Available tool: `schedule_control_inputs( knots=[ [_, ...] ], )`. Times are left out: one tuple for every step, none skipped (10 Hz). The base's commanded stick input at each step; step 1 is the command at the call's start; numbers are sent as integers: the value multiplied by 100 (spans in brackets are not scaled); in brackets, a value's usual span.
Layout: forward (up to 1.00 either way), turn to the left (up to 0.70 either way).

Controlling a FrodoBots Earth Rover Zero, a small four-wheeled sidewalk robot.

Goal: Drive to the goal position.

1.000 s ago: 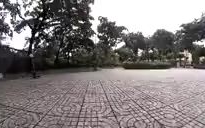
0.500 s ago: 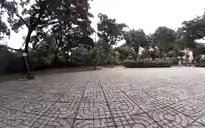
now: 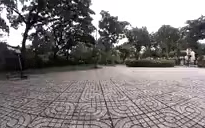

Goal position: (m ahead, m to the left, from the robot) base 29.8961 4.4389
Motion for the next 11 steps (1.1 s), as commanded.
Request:
schedule_control_inputs(
  knots=[
    [100,0],
    [100,0],
    [100,0],
    [100,-14],
    [100,-27],
    [100,-27],
    [100,-27],
    [100,-27],
    [100,-27],
    [100,-27],
    [100,-27]
  ],
)
